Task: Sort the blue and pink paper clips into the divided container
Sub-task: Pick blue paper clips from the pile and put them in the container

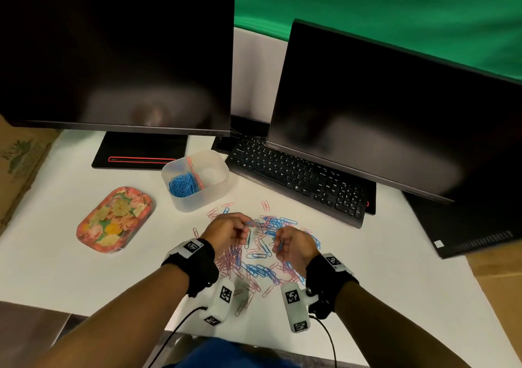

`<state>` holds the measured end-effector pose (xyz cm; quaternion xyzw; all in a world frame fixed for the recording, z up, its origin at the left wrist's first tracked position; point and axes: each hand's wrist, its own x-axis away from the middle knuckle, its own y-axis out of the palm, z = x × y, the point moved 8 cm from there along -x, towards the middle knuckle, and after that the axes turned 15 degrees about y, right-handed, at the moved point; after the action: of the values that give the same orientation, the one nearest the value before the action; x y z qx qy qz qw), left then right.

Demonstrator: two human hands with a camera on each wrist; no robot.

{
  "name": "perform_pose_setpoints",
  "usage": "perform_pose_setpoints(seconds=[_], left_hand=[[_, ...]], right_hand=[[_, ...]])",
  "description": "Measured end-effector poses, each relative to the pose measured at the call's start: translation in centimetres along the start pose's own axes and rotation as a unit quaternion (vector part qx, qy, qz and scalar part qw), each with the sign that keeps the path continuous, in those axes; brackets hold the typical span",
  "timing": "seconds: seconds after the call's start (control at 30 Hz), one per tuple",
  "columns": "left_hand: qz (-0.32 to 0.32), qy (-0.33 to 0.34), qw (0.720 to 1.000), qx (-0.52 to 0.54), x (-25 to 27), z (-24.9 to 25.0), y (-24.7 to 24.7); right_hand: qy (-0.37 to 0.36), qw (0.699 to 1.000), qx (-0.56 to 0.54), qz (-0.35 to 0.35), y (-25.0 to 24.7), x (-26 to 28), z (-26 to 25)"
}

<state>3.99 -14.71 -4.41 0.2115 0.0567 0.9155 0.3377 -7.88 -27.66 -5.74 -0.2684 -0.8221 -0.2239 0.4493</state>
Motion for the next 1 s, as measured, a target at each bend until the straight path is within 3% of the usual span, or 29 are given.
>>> perform_pose_setpoints(seconds=[0.13,0.27,0.33,0.4,0.47,0.57,0.67,0.73,0.87,1.0], left_hand=[[0.024,-0.021,0.993,0.109,0.2,0.1,0.6],[0.057,-0.071,0.988,0.122,0.3,-0.9,0.8],[0.081,-0.070,0.993,0.040,0.1,-1.3,-0.1],[0.070,-0.013,0.988,-0.137,-0.5,-0.4,-1.2],[0.049,0.063,0.953,-0.293,-0.6,1.1,-1.8],[-0.043,0.118,0.893,-0.433,0.3,2.0,-1.0],[-0.179,0.079,0.784,-0.590,2.1,0.7,0.7],[-0.228,0.057,0.728,-0.644,3.3,-0.1,1.8],[-0.237,0.031,0.688,-0.685,4.6,-1.4,2.6],[-0.226,-0.001,0.685,-0.693,4.3,-1.3,2.6]], right_hand=[[0.051,0.998,-0.031,0.008,0.4,-0.5,0.3],[0.097,0.992,0.041,0.067,0.3,-0.9,0.7],[0.112,0.987,0.069,0.087,0.1,-0.9,0.8],[0.099,0.983,0.112,0.102,0.1,-0.8,0.3],[0.022,0.960,0.245,0.135,0.4,-0.8,-1.1],[-0.099,0.878,0.422,0.203,1.2,0.0,-2.5],[-0.146,0.816,0.516,0.214,2.1,-0.1,-1.9],[-0.159,0.782,0.565,0.209,2.8,-0.4,-1.4],[-0.175,0.753,0.595,0.222,3.5,-0.2,-1.4],[-0.156,0.772,0.575,0.221,3.4,-0.2,-1.5]])
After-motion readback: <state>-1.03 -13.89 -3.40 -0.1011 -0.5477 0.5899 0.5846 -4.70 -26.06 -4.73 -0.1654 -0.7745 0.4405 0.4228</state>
